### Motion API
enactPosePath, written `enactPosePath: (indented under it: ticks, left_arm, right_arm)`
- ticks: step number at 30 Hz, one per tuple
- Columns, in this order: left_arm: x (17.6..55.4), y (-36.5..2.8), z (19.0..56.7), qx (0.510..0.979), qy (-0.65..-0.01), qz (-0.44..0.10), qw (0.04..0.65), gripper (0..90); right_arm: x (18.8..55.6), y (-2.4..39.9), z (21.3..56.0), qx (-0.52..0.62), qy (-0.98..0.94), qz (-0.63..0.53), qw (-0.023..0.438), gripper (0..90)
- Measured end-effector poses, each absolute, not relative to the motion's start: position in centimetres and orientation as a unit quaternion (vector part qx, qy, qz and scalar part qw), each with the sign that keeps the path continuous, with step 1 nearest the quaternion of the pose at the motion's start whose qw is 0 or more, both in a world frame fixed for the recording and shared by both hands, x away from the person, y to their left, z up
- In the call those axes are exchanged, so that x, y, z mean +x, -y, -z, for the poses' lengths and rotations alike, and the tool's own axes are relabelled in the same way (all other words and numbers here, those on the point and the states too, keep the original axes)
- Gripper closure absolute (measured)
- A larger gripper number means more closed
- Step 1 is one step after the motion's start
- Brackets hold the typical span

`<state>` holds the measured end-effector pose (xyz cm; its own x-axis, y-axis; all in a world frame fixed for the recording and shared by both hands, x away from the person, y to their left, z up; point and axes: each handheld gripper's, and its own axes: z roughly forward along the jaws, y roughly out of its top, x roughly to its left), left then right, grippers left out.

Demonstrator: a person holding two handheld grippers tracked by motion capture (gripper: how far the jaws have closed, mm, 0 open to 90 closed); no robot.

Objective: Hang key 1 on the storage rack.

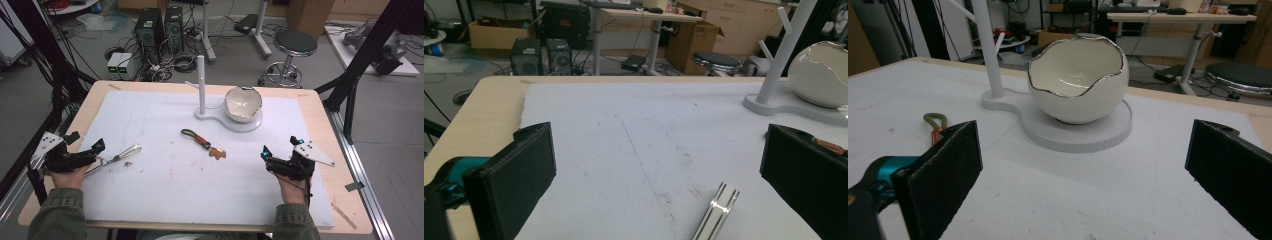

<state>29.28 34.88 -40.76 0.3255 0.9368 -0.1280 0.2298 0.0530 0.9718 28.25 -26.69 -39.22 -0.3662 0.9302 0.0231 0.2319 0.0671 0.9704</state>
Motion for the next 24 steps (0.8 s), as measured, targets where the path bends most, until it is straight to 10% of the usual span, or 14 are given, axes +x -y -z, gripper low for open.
enactPosePath:
  ticks: [24]
  left_arm:
    - [29.4,-34.4,40.8,0.614,-0.469,-0.330,0.543,1.8]
  right_arm:
    - [31.4,22.2,37.5,0.426,-0.687,-0.521,0.276,0.5]
